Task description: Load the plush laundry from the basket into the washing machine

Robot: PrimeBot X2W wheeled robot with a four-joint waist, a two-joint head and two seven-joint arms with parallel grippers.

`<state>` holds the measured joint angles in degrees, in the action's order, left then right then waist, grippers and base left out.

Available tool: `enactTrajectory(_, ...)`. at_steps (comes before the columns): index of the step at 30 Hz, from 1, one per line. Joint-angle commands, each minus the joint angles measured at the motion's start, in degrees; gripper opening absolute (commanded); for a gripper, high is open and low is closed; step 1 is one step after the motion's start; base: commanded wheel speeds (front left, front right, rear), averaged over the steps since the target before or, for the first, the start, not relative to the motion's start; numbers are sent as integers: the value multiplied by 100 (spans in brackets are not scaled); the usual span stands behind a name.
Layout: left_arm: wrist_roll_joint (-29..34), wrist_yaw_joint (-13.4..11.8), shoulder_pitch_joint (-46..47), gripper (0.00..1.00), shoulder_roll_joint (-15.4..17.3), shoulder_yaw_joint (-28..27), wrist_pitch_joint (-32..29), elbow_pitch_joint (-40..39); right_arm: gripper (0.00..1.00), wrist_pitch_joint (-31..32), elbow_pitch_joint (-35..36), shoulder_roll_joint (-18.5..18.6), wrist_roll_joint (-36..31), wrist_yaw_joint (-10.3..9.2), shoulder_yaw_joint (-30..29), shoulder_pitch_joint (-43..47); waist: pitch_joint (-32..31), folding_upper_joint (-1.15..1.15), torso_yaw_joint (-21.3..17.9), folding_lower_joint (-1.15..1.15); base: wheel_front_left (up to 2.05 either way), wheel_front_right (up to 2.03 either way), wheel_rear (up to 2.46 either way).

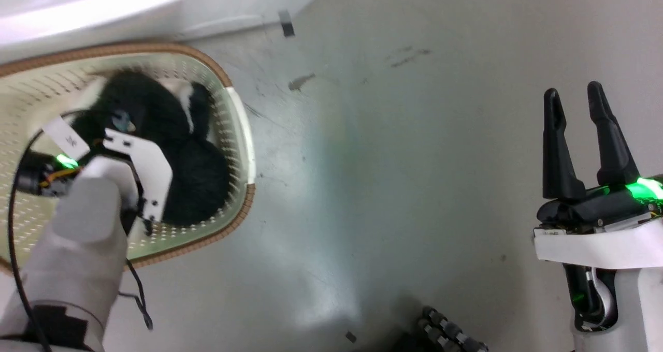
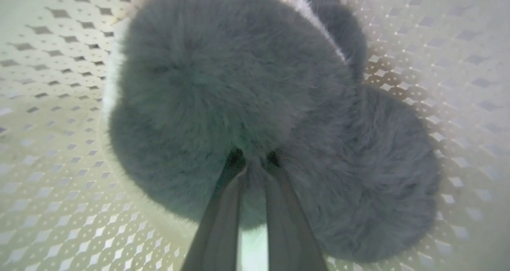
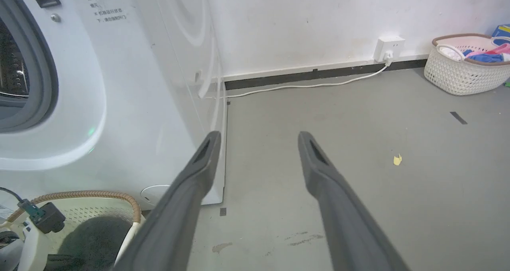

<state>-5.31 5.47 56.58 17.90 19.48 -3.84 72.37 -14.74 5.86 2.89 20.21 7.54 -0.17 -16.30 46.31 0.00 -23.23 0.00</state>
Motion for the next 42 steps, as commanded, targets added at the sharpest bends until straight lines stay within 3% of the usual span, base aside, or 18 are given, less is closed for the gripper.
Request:
enactTrajectory(1, -47, -24, -157, 0, -62, -17, 142, 29, 100, -26, 9, -2, -74, -5, -47, 61, -258, 0, 160, 0, 0, 0, 0)
enactTrajectory(11, -286, -99, -639, 0, -400, -73, 1434, -53, 100, -26, 37, -2, -556, -5, -275, 377, -1367, 0, 722, 0, 0, 0, 0)
enactTrajectory(19, -446, -122, -1287, 0, -677, -97, 1866, -448, 100, -26, -10, -2, -801, -5, -459, 683, -2347, 0, 1198, 0, 0, 0, 0)
enactTrajectory(27, -625, -346, -2472, 0, -686, -503, 1882, -2637, 100, -26, -26, -2, -877, -5, -571, 997, -3090, 0, 1549, 0, 0, 0, 0)
enactTrajectory(28, -625, -346, -2472, 0, -686, -503, 1882, -2637, 100, -26, -26, -2, -877, -5, -571, 997, -3090, 0, 1549, 0, 0, 0, 0)
enactTrajectory(29, -586, -372, -2763, 0, -674, -574, 1882, -3208, 100, -26, -52, -2, -867, -5, -592, 1052, -3218, 0, 1606, 0, 0, 0, 0)
enactTrajectory(30, -586, -372, -2763, 0, -674, -574, 1882, -3208, 100, -26, -52, -2, -867, -5, -592, 1052, -3218, 0, 1606, 0, 0, 0, 0)
enactTrajectory(31, -583, -415, -3090, 0, -713, -743, 1883, -4009, 100, -26, -71, -2, -843, -5, -592, 1097, -3326, 0, 1670, 0, 0, 0, 0)
enactTrajectory(37, -505, -462, -3404, 0, -797, -1097, 1883, -5408, 100, -26, -63, -2, -831, -5, -528, 1151, -3314, 0, 1660, 0, 0, 0, 0)
enactTrajectory(42, -502, -527, -3341, 0, -829, -1423, 1883, -6081, 100, -26, -23, -2, -753, -5, -487, 1061, -3021, 0, 1476, 0, 0, 0, 0)
